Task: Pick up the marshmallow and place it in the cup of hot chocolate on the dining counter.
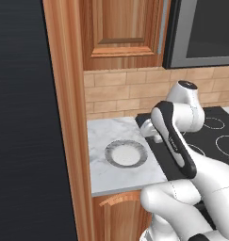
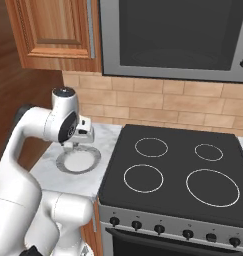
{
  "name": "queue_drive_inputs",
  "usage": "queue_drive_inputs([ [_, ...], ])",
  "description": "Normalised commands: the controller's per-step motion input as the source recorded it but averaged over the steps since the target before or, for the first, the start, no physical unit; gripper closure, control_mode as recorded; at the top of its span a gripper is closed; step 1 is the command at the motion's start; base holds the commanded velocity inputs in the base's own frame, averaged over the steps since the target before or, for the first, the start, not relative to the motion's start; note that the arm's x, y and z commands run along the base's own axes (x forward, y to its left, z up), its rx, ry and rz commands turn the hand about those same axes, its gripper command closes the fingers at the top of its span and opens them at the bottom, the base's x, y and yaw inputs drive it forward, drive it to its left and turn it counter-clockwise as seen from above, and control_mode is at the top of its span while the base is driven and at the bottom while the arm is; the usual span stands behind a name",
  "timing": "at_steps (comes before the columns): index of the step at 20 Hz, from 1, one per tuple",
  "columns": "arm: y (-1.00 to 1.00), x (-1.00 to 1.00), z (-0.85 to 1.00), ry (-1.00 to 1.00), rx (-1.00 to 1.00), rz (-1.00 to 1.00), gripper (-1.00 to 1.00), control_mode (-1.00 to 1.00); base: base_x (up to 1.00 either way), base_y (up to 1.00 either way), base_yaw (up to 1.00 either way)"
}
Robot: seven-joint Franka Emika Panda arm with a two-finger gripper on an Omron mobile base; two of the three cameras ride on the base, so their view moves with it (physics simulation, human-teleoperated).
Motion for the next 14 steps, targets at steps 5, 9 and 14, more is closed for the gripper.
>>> queue_drive_inputs([
  [5,0.0,-0.02,0.07,0.15,-0.08,-0.13,1.0,-1.0,0.0,0.0,0.0],
  [9,-0.02,-0.05,0.02,0.12,-0.05,-0.13,1.0,-1.0,0.0,0.0,0.0],
  [14,-0.25,-0.1,0.0,0.03,0.0,-0.08,1.0,-1.0,0.0,0.0,0.0],
])
